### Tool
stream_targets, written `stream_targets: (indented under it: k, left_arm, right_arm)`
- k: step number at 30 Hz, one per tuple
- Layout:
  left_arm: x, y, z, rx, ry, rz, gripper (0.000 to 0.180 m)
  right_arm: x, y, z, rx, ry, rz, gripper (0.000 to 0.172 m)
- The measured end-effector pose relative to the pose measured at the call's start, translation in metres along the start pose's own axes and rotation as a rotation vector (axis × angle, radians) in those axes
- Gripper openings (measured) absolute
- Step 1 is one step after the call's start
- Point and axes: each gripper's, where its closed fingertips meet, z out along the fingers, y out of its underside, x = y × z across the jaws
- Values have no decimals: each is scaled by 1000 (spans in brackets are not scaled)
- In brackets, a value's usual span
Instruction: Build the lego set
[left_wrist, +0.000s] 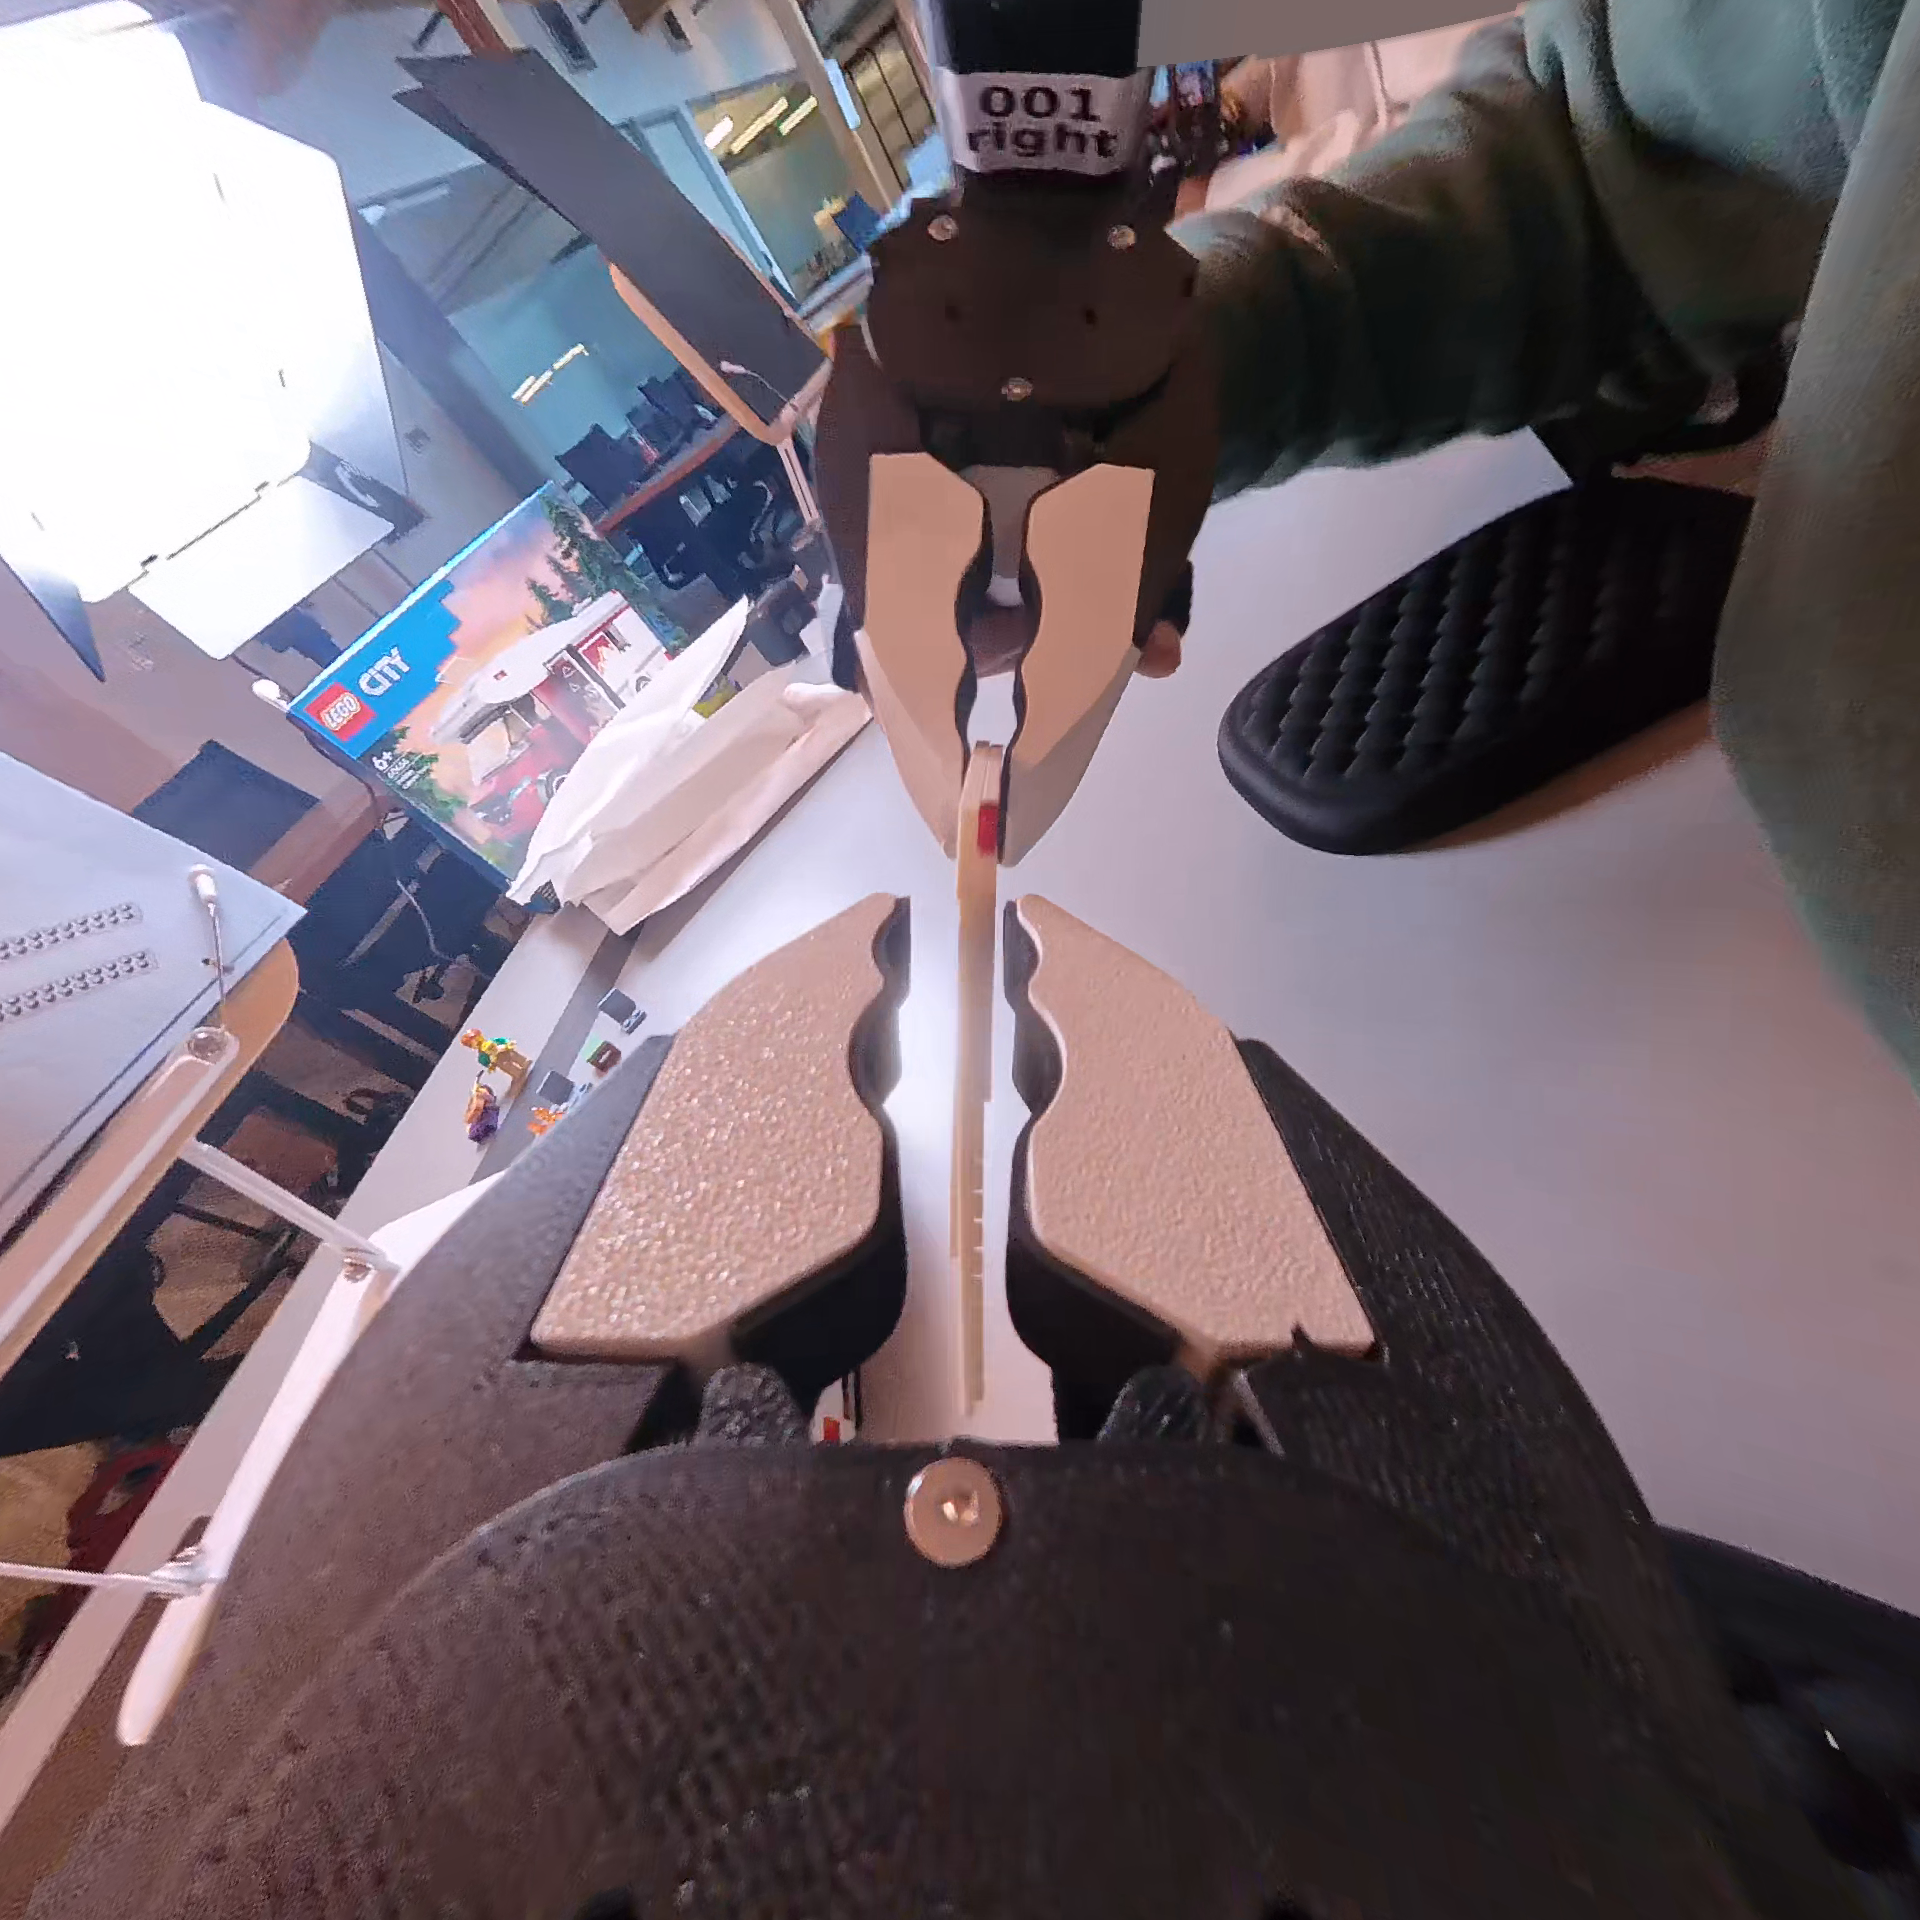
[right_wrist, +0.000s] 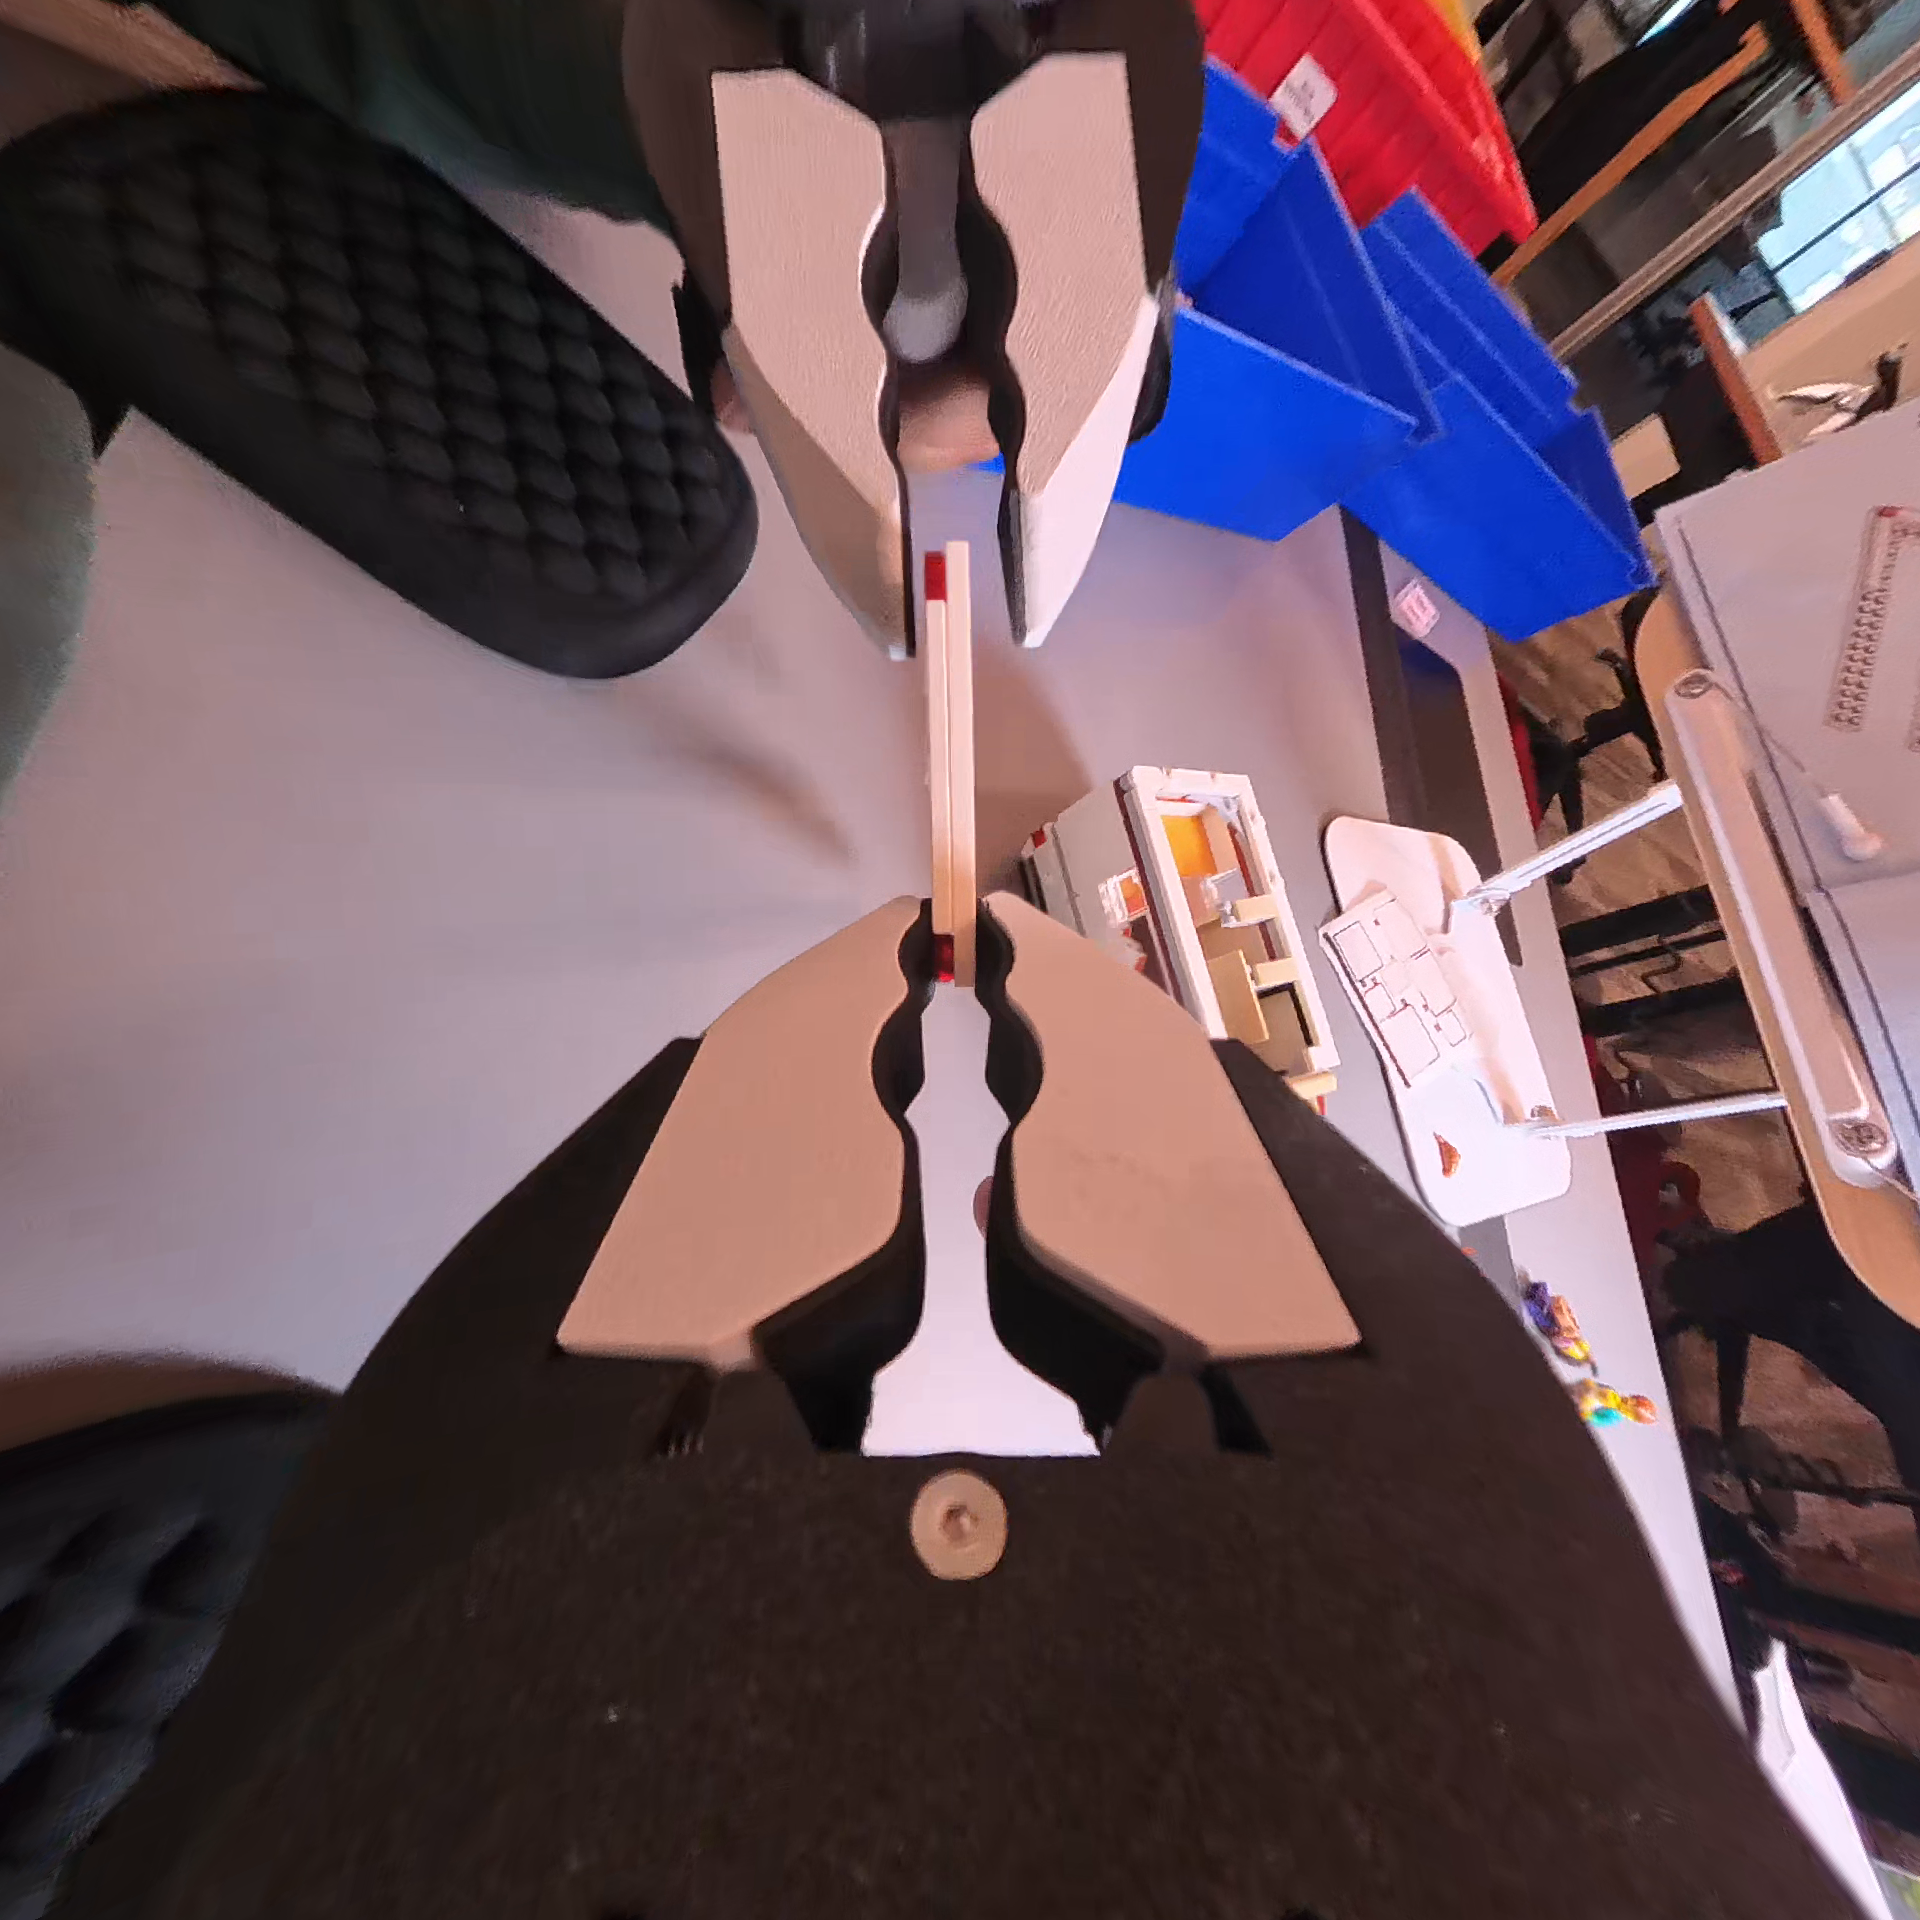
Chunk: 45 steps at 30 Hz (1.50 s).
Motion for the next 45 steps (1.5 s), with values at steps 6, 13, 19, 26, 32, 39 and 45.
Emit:
stream_targets:
  k: [6,13,19,26,32,39,45]
  left_arm:
    - [7,4,10,-138,-23,132,15]
    - [12,6,11,-154,-29,217,7]
    - [15,-2,5,-87,-28,235,7]
    - [17,-19,-6,67,3,138,7]
    - [15,-29,-15,223,38,-12,7]
    - [10,-19,-20,279,41,-101,7]
    - [4,-3,-22,178,18,-122,15]
  right_arm:
    - [-4,5,7,-96,-13,-59,6]
    - [-7,4,6,-129,13,-105,6]
    - [-10,-6,-1,-62,-8,-103,20]
    - [-12,-25,-4,118,4,-111,18]
    - [-14,-40,-6,207,-47,-52,6]
    - [-10,-37,3,119,-69,18,6]
    - [-9,-26,14,-3,-65,48,6]
